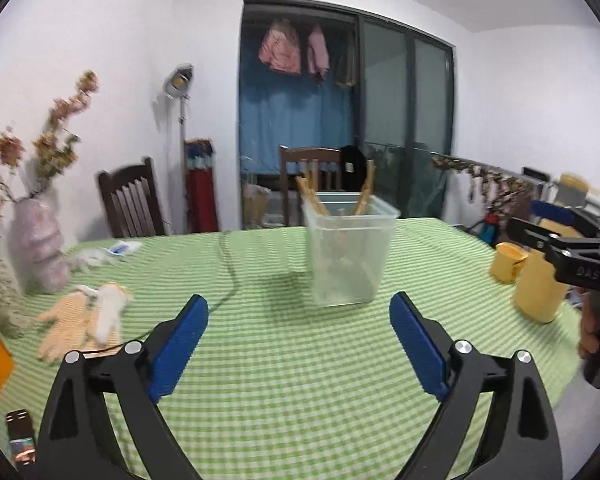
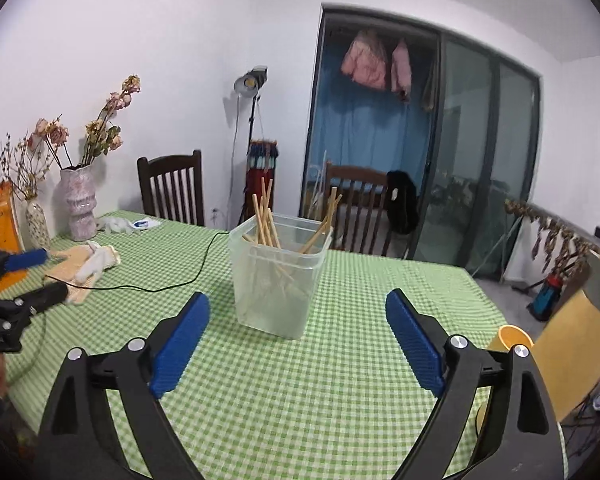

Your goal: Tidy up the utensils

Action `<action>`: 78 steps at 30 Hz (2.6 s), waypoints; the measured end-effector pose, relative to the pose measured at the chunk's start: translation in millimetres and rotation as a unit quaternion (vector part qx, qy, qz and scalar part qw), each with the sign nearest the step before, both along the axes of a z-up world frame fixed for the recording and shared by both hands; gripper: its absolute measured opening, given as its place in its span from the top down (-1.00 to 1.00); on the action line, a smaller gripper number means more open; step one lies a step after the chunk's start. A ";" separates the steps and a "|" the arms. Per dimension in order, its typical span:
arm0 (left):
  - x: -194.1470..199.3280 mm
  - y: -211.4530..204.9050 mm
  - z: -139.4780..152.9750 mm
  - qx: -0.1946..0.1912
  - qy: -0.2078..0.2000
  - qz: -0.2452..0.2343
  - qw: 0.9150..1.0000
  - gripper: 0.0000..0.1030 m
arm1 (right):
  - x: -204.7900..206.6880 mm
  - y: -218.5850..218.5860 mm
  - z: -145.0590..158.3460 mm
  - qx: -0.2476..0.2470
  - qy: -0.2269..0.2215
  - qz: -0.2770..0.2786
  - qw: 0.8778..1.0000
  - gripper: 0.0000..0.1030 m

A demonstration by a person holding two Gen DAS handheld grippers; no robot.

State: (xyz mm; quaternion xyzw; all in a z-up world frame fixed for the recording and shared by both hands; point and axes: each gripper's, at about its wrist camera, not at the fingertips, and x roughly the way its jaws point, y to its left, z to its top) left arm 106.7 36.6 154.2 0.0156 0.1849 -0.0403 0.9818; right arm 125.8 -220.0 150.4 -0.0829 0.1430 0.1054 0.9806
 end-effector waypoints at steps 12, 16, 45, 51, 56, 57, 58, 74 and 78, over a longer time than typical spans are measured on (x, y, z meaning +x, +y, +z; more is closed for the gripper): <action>-52.0 -11.0 -72.0 -0.040 -0.020 -0.013 0.999 -0.75 | -69.2 13.7 -72.4 0.008 -0.037 -0.039 0.999 -0.69; -67.3 -18.9 -95.4 -0.056 -0.029 -0.023 0.998 -0.75 | -92.0 19.2 -91.2 0.014 -0.043 -0.048 0.998 -0.69; -129.8 -23.6 -140.1 -0.040 -0.068 -0.019 0.997 -0.85 | -156.3 2.0 -135.2 0.060 -0.029 -0.087 0.994 -0.82; -130.7 -25.7 -139.7 -0.035 -0.074 -0.016 0.997 -0.85 | -157.6 -0.4 -135.1 0.065 -0.031 -0.092 0.993 -0.82; -132.1 -25.5 -138.9 -0.034 -0.079 -0.015 0.996 -0.85 | -157.5 -0.9 -135.3 0.065 -0.031 -0.092 0.993 -0.82; -132.4 -25.5 -138.8 -0.033 -0.080 -0.014 0.996 -0.85 | -157.5 -0.6 -135.4 0.064 -0.030 -0.093 0.993 -0.82; -132.5 -25.5 -138.7 -0.034 -0.081 -0.015 0.996 -0.85 | -157.5 -0.3 -135.5 0.063 -0.030 -0.093 0.993 -0.82; -134.4 -24.3 -137.5 -0.033 -0.085 -0.009 0.996 -0.85 | -159.8 4.0 -136.2 0.053 -0.034 -0.084 0.994 -0.82; -133.8 -22.4 -136.1 -0.033 -0.082 -0.009 0.996 -0.85 | -160.7 4.0 -136.0 0.053 -0.036 -0.085 0.994 -0.82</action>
